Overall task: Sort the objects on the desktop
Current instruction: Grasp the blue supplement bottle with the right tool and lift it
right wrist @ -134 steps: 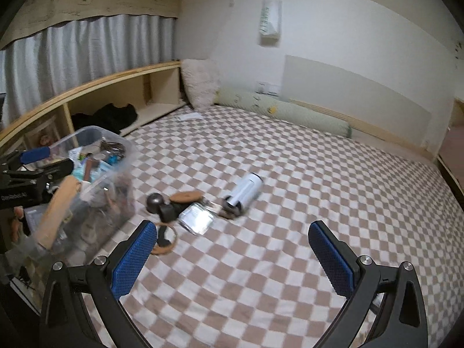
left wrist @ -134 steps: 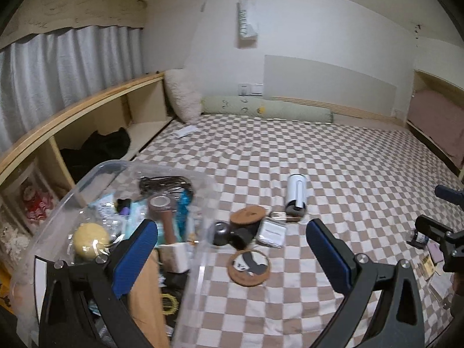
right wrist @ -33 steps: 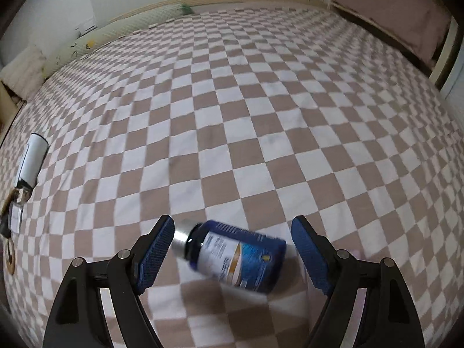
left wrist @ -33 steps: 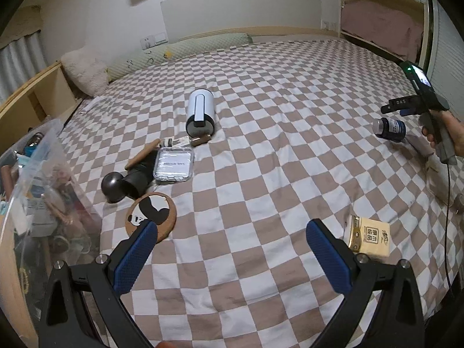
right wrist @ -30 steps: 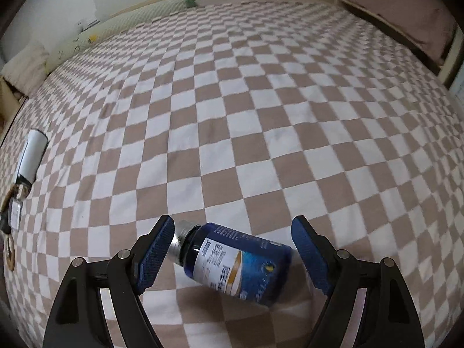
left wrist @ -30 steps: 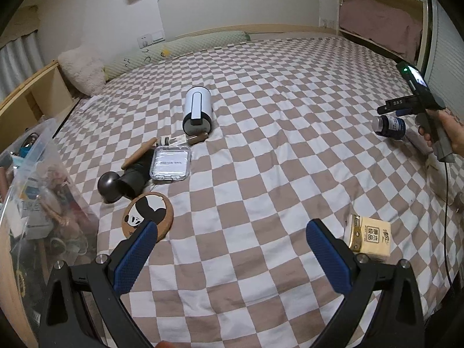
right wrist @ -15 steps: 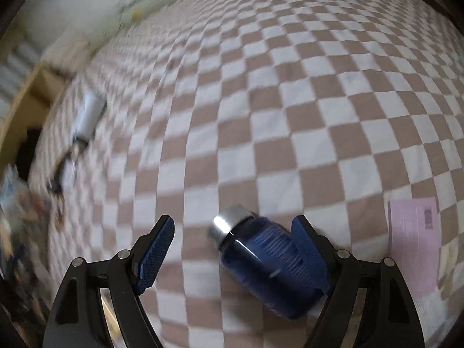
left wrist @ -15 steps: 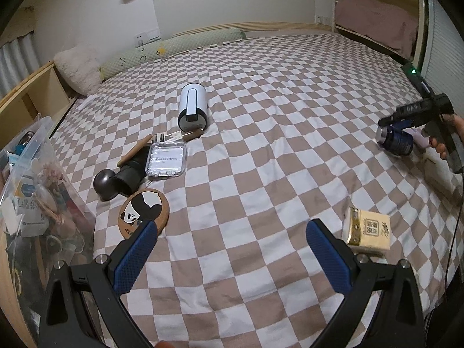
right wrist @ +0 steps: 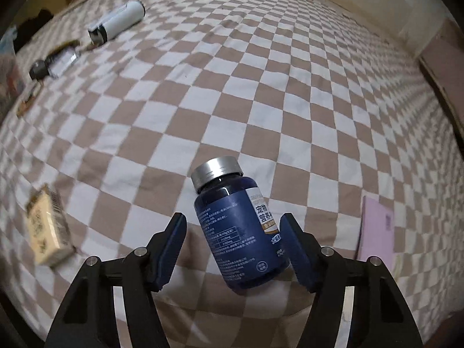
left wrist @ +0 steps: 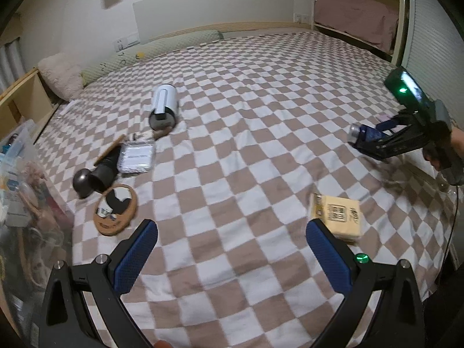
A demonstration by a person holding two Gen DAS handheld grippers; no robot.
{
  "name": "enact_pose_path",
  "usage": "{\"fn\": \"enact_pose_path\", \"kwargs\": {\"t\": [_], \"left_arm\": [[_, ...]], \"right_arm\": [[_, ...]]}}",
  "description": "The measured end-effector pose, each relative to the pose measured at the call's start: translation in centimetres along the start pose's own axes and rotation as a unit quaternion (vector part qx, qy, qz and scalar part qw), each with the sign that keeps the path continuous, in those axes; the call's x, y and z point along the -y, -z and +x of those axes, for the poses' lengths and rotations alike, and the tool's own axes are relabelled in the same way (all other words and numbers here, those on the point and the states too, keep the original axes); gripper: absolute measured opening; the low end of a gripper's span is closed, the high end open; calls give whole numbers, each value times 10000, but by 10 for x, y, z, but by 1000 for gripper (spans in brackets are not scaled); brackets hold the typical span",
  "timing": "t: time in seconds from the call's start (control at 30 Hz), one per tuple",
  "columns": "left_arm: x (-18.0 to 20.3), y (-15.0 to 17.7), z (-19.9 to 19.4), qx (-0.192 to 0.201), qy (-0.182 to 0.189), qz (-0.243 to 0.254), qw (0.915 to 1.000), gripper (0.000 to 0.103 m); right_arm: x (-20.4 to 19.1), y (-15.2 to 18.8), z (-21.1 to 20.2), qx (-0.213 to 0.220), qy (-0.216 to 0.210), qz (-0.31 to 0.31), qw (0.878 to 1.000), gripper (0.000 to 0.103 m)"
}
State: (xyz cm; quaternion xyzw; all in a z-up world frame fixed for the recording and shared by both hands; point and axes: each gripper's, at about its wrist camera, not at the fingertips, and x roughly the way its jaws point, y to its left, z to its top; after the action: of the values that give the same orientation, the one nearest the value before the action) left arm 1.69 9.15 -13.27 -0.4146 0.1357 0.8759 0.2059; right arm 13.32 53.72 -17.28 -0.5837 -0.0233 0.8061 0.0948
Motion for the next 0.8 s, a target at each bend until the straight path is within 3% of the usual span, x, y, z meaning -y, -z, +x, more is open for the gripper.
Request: {"fn": "enact_pose_path", "kwargs": {"t": [0.27, 0.33, 0.43, 0.5, 0.67, 0.8], "left_arm": [[30, 5, 13, -61, 286, 128, 9995, 103], [39, 4, 18, -92, 386, 196, 9990, 103], [53, 2, 25, -145, 550, 318, 9979, 103], [64, 2, 31, -204, 661, 393, 9968, 103], [89, 8, 51, -394, 757, 593, 9946, 103], [109, 19, 67, -448, 442, 1129, 9916, 103]], "right_arm": [[-4, -2, 18, -117, 723, -240, 9970, 60], [-1, -2, 14, -193, 547, -34, 9983, 57], [5, 0, 4, -333, -299, 574, 9973, 57], [-4, 5, -1, -442, -637, 617, 9951, 57], [-39, 7, -8, -540, -889, 187, 9944, 57], [-63, 4, -8, -493, -726, -280, 9957, 57]]}}
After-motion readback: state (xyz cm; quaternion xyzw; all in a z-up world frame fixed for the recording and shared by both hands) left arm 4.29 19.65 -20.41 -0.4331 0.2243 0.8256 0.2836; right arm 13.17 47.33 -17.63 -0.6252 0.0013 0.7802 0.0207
